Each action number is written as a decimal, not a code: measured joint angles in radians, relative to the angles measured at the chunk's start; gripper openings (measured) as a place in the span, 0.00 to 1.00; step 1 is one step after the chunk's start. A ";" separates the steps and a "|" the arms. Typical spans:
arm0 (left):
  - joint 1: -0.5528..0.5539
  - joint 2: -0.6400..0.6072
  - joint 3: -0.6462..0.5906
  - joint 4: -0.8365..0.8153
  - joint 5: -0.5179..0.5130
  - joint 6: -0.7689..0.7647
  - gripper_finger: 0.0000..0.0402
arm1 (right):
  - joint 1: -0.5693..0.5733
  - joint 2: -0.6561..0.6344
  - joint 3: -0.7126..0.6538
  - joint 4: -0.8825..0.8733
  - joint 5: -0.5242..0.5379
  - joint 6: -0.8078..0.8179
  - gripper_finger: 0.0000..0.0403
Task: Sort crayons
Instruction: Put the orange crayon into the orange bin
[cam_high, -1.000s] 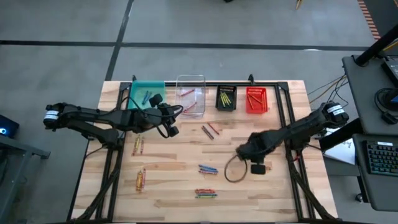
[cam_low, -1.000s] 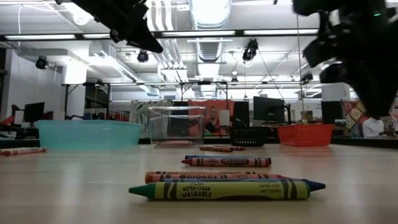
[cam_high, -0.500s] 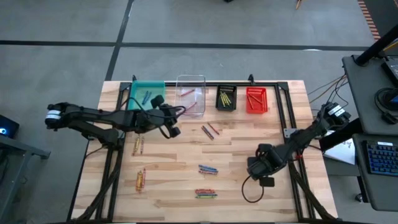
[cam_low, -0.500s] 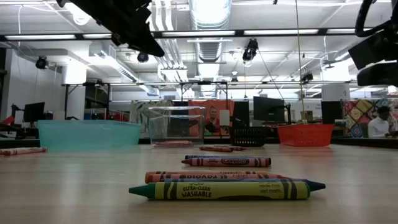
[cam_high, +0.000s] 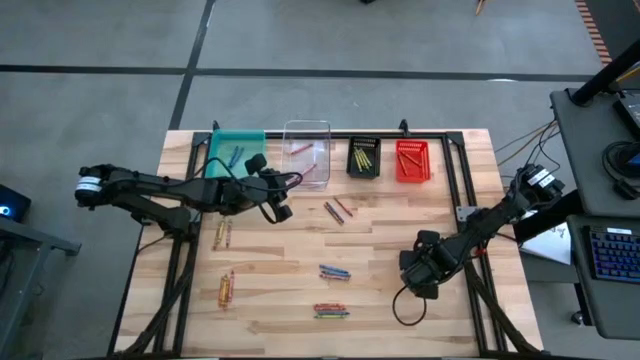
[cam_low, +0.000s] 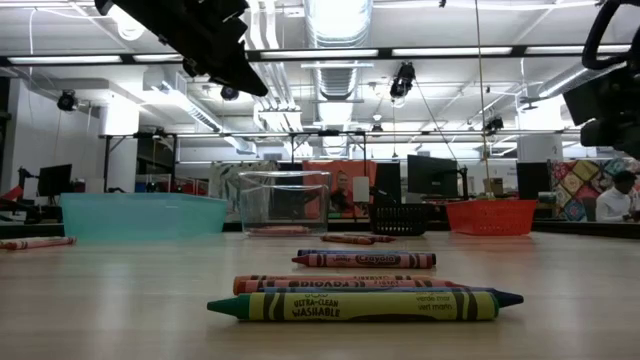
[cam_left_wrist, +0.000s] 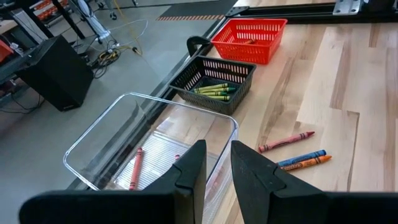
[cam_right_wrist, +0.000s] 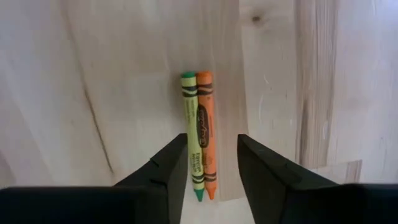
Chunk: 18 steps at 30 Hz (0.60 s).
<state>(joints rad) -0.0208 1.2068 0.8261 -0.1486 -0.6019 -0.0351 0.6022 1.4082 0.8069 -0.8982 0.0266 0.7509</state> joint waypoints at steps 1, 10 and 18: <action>0.000 0.000 0.000 0.000 0.000 0.000 0.14 | 0.000 0.000 -0.005 0.000 0.000 0.000 0.34; 0.000 0.000 0.000 0.000 0.000 0.000 0.14 | 0.000 0.000 -0.043 0.020 0.001 0.000 0.35; 0.000 0.000 0.000 0.000 0.000 0.000 0.14 | 0.000 0.000 -0.046 0.039 0.035 -0.001 0.35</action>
<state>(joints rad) -0.0208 1.2068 0.8261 -0.1488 -0.6022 -0.0349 0.6022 1.4078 0.7606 -0.8587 0.0619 0.7504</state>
